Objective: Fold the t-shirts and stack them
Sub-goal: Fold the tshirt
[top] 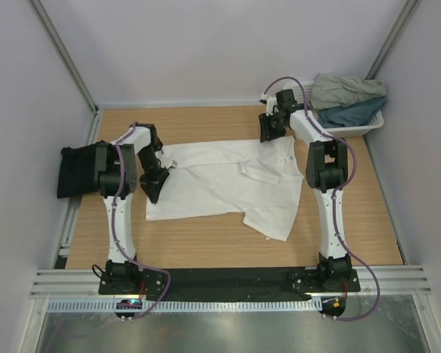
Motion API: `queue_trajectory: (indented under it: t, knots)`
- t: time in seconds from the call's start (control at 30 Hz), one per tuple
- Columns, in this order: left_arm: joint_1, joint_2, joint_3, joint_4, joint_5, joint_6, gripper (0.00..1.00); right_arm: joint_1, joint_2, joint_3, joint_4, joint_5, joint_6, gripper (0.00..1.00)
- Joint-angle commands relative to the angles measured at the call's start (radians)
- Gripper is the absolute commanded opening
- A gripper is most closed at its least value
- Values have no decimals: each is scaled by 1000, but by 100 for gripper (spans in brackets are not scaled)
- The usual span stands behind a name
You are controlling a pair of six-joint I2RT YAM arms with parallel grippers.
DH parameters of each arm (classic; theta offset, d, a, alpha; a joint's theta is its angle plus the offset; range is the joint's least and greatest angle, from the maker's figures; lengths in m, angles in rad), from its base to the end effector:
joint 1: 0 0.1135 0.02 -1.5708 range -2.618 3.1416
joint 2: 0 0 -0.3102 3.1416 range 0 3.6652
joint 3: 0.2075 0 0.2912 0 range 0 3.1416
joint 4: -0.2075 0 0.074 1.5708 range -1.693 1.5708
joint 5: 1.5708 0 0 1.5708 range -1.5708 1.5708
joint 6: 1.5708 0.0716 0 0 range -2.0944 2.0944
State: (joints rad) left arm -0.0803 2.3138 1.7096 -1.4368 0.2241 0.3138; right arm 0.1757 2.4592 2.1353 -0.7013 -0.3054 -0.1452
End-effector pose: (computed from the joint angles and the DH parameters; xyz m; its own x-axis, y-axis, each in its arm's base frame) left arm 0.4306 -0.0506 0.1012 -0.8520 0.3705 0.3698 0.2532 0.9100 -0.3283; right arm 0.6104 0.1302 0.1537 -0.7865 -0.2798 -0.5507 -0.4387 0.8806 0.1792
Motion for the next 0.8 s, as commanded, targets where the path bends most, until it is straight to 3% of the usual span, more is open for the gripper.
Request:
queue_trajectory:
  t: [0.0,0.33,0.57,0.77]
  knots:
    - [24,50,67,84,-54,10,18,16,32,32,23,34,7,43]
    - [30,174,326,23,-75,14,18,56,76,124,52,60,1,45]
    - [36,147,341,-10,-83,31,17,65,72,144,60,88,-8,45]
    - [45,-16,265,-37,-65,22,18,54,-34,100,69,135,-25,46]
